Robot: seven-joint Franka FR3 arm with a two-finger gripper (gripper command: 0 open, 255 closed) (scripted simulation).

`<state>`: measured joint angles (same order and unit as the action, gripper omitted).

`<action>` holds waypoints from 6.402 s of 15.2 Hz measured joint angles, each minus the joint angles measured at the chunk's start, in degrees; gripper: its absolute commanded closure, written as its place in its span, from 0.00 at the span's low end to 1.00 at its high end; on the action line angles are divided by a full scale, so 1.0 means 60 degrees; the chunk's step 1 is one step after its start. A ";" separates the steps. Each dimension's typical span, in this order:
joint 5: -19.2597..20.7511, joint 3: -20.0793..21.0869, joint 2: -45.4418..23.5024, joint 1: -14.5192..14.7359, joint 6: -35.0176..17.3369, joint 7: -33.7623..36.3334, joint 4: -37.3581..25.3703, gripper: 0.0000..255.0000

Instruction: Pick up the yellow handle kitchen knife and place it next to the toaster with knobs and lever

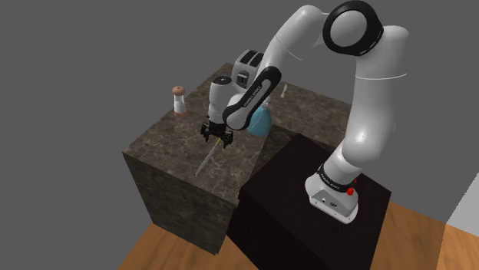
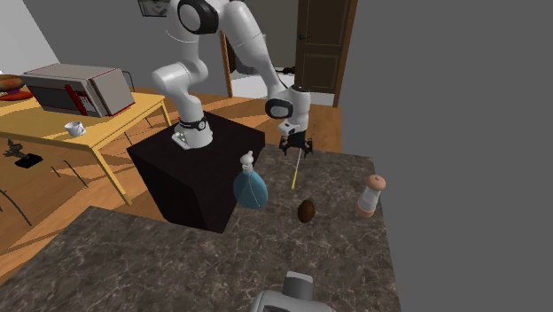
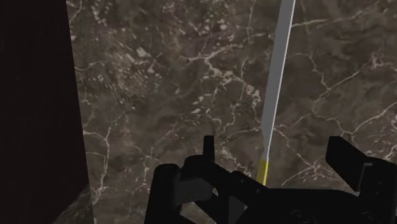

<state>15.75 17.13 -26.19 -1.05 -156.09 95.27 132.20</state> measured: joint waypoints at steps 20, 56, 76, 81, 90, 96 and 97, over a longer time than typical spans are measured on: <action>0.0504 -0.0894 -0.1821 0.0811 -0.0929 0.0966 -0.0982 1.00; -0.1277 0.0734 0.1697 -0.0458 0.1732 -0.0278 -0.0172 1.00; -0.2554 0.1136 0.3716 -0.0763 0.4112 -0.1134 -0.0703 1.00; -0.2760 0.1151 0.4108 -0.0780 0.4739 -0.1259 -0.0971 1.00; -0.3054 0.0548 0.4783 -0.1359 0.5031 -0.2599 -0.0603 1.00; -0.3110 -0.0277 0.5101 -0.2072 0.5039 -0.4172 -0.0259 1.00; -0.3096 -0.0408 0.5107 -0.2186 0.5103 -0.4409 -0.0310 1.00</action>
<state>-2.83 14.68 4.45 -14.17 -125.47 68.81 130.33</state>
